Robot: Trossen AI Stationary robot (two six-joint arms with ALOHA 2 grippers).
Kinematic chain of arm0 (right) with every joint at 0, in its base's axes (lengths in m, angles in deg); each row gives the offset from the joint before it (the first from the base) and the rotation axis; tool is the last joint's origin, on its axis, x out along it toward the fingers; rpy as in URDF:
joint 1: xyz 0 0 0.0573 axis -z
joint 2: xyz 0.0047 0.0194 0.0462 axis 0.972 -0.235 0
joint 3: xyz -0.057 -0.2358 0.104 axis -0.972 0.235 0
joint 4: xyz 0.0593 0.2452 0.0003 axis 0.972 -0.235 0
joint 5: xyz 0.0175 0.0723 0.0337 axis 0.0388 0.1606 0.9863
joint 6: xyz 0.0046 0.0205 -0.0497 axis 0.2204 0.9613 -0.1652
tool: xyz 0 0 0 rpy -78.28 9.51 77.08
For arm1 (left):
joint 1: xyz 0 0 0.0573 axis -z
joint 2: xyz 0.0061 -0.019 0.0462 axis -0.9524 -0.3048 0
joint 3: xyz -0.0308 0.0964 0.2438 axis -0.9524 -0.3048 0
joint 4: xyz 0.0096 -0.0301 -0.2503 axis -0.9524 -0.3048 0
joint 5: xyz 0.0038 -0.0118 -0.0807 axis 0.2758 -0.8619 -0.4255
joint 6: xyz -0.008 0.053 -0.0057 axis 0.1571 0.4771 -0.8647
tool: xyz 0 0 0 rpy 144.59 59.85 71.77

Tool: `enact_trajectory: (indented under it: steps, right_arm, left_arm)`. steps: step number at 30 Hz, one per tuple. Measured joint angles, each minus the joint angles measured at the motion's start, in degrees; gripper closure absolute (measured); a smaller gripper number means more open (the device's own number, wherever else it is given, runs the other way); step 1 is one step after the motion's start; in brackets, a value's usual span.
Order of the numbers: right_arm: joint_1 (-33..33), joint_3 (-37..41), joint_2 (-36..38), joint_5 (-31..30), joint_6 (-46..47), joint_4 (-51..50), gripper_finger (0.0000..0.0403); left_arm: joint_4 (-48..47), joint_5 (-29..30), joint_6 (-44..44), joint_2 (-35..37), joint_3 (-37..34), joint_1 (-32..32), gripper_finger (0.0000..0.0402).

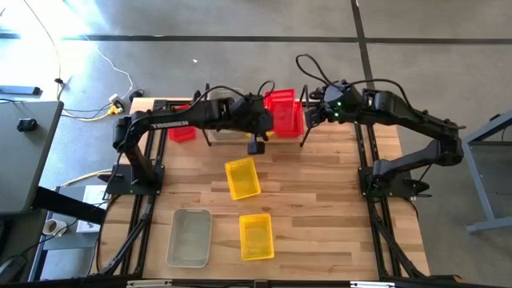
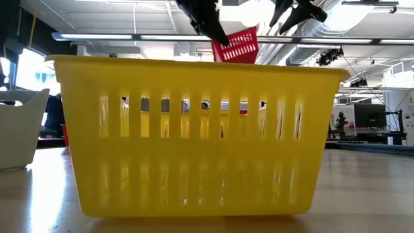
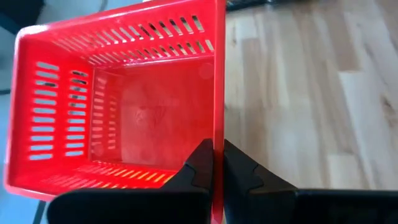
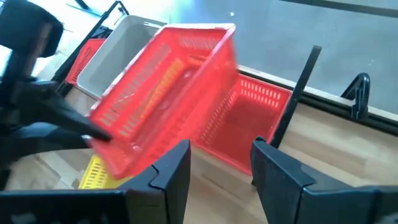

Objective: Stack baskets on shelf by color
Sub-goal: Stack the right red bin on the red bin on the shelf

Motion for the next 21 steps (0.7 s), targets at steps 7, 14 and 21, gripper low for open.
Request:
enact_trajectory:
  steps: [7, 14, 21]
  right_arm:
    - [2.1, 0.0, 0.0, -0.2, 0.2, 0.7, 0.0251]
    - [2.7, 0.0, 0.0, 0.0, -1.2, 0.7, 0.0251]
    - [2.7, 0.0, 0.0, 0.2, -1.4, 0.5, 0.0251]
  left_arm:
    - [5.9, 0.7, -0.4, -5.6, 0.0, -1.9, 0.0401]
    - [8.8, 1.1, -0.5, -10.0, 0.0, -2.7, 0.0401]
    - [12.5, 0.9, 0.6, -13.0, 0.0, -2.9, 0.0401]
